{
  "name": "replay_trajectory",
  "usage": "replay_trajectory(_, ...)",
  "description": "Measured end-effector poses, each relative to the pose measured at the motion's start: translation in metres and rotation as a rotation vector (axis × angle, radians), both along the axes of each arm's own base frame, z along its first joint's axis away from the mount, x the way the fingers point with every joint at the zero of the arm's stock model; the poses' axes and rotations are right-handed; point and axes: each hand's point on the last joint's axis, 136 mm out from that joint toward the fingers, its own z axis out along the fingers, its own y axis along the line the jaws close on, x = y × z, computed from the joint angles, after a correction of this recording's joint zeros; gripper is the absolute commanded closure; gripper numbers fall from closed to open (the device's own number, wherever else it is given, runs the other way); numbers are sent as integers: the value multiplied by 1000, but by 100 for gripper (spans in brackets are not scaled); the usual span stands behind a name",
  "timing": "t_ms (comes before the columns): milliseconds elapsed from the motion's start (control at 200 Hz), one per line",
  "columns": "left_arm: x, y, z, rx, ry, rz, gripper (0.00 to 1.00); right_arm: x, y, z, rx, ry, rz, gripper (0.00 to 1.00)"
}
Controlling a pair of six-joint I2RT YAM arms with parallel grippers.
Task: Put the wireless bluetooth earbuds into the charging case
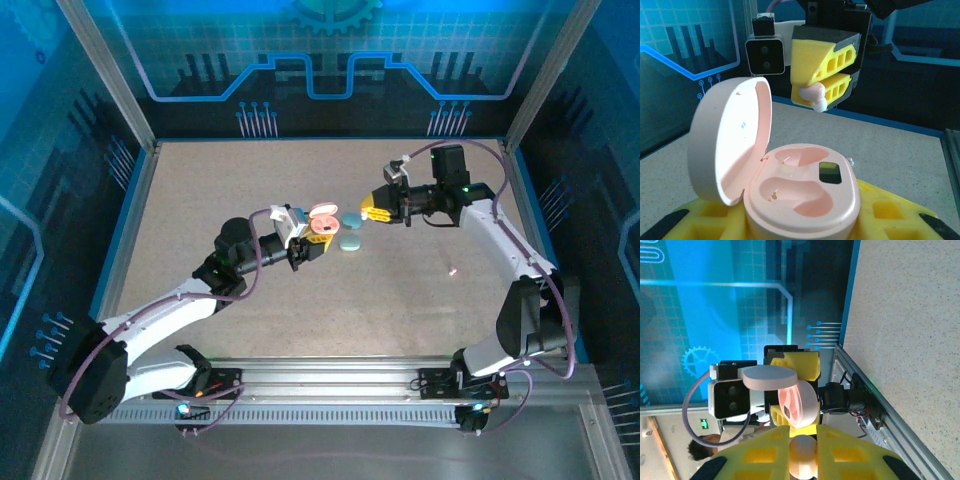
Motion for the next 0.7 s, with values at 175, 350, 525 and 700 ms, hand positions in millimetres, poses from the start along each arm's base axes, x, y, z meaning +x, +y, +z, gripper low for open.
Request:
replay_trajectory(175,0,0,0,2,-3,0,68,7,1,-9,-32,66,-83,81)
replay_trajectory(350,0,0,-3,10,-1,0,68,6,8,-13,-15,132,-114,81)
replay_trajectory(525,0,0,-4,19,-10,-1,68,10,9,-17,11,196,-155,81)
replay_trajectory(700,0,0,-4,21,-12,-1,68,11,11,-11,29,207,-165,81)
